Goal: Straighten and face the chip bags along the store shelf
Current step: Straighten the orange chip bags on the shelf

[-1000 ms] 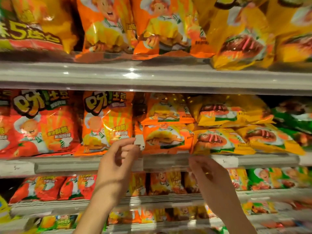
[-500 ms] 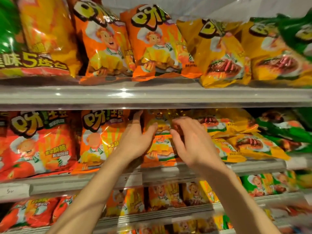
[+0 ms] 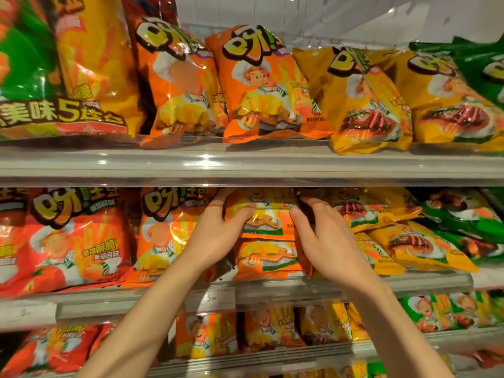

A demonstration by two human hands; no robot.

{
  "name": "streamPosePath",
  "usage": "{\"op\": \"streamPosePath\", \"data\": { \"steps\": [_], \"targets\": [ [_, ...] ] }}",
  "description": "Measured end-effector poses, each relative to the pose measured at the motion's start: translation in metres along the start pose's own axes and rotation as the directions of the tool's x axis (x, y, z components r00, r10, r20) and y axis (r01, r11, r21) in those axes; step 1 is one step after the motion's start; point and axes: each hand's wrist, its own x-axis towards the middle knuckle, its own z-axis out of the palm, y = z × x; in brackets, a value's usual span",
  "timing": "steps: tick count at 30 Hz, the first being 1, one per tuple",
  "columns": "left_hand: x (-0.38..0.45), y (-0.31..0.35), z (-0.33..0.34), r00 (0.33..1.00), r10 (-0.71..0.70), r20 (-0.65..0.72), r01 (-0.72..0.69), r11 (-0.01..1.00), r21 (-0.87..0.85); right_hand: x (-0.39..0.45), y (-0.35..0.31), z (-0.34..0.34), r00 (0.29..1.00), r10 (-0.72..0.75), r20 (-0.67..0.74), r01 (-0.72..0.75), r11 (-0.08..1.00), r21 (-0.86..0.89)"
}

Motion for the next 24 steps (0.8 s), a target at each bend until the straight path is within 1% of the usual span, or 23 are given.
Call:
{"op": "streamPosePath", "data": {
  "steps": [2, 5, 7, 9, 12, 15, 18, 21, 24],
  "targets": [
    [-0.011, -0.001, -0.010, 0.999, 0.019, 0.035, -0.017, 0.998, -0.058, 0.001, -0.007, -0.003, 0.998, 0.046, 0.041, -0.047, 0.999, 0.025],
    [-0.028, -0.002, -0.024, 0.997, 0.023, 0.071, -0.014, 0.992, -0.124, 0.001, -0.019, -0.007, 0.981, 0.101, 0.163, -0.114, 0.991, 0.072],
    [-0.037, -0.003, -0.031, 0.993, 0.010, 0.119, 0.007, 0.991, -0.135, 0.004, -0.025, -0.008, 0.964, 0.143, 0.224, -0.173, 0.978, 0.120],
    [-0.044, -0.004, -0.036, 0.988, -0.004, 0.153, 0.023, 0.992, -0.127, 0.006, -0.030, -0.008, 0.953, 0.165, 0.254, -0.212, 0.962, 0.173],
    [-0.047, -0.005, -0.044, 0.985, -0.069, 0.161, 0.093, 0.984, -0.151, -0.001, -0.034, -0.005, 0.949, 0.181, 0.257, -0.248, 0.933, 0.260],
    [-0.041, 0.004, -0.045, 0.976, -0.151, 0.160, 0.167, 0.981, -0.095, -0.015, -0.036, -0.004, 0.956, 0.187, 0.227, -0.256, 0.909, 0.329],
    [-0.031, 0.011, -0.039, 0.956, -0.207, 0.208, 0.226, 0.971, -0.073, -0.026, -0.036, -0.003, 0.964, 0.175, 0.202, -0.240, 0.897, 0.370],
    [-0.024, 0.012, -0.031, 0.963, -0.182, 0.199, 0.198, 0.978, -0.060, -0.031, -0.032, -0.003, 0.966, 0.165, 0.199, -0.238, 0.869, 0.433],
    [-0.027, 0.012, -0.028, 0.979, -0.108, 0.171, 0.120, 0.991, -0.058, -0.033, -0.032, -0.004, 0.970, 0.167, 0.179, -0.233, 0.854, 0.466]
  ]
}}
